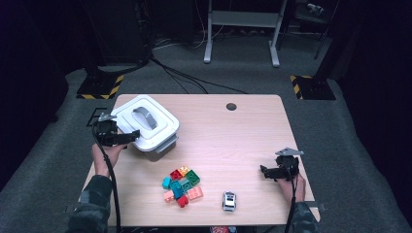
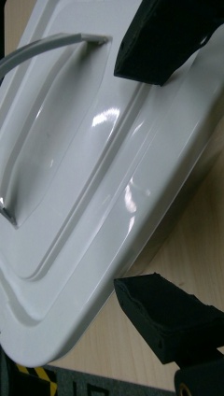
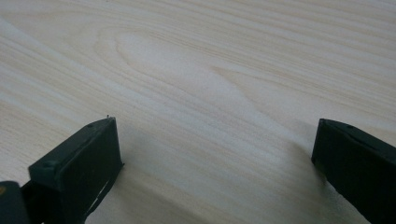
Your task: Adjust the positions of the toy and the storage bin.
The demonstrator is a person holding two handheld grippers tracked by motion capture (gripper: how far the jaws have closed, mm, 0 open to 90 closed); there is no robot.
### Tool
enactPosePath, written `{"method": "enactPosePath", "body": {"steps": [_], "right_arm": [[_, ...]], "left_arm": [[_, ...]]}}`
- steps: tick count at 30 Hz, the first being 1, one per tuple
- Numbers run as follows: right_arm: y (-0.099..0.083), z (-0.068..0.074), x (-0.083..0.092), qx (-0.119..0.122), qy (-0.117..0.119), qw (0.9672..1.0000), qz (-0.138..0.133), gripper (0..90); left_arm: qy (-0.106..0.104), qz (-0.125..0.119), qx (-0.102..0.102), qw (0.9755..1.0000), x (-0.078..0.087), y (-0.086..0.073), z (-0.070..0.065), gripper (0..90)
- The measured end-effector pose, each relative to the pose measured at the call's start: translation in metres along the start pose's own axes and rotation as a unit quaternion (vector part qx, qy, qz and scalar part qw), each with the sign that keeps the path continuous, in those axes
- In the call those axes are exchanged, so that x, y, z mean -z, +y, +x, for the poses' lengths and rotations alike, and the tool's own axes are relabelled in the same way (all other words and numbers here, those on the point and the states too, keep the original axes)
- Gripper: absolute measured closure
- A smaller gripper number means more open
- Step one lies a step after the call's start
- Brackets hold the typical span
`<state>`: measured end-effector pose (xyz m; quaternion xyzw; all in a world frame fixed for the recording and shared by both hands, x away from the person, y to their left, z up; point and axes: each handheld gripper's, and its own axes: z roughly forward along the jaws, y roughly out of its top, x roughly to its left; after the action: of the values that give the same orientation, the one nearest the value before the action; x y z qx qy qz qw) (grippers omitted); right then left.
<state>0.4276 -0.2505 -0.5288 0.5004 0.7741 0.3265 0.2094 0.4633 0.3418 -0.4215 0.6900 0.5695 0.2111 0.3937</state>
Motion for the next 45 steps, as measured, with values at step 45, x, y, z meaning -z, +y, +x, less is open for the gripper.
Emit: {"method": "enactPosePath", "body": {"steps": [45], "right_arm": [[0.000,0.000,0.000,0.000,0.000,1.0000,0.000,0.6]], "left_arm": [[-0.004,-0.011,-0.053,0.9985,-0.010,-0.006,-0.092,6.3]]}}
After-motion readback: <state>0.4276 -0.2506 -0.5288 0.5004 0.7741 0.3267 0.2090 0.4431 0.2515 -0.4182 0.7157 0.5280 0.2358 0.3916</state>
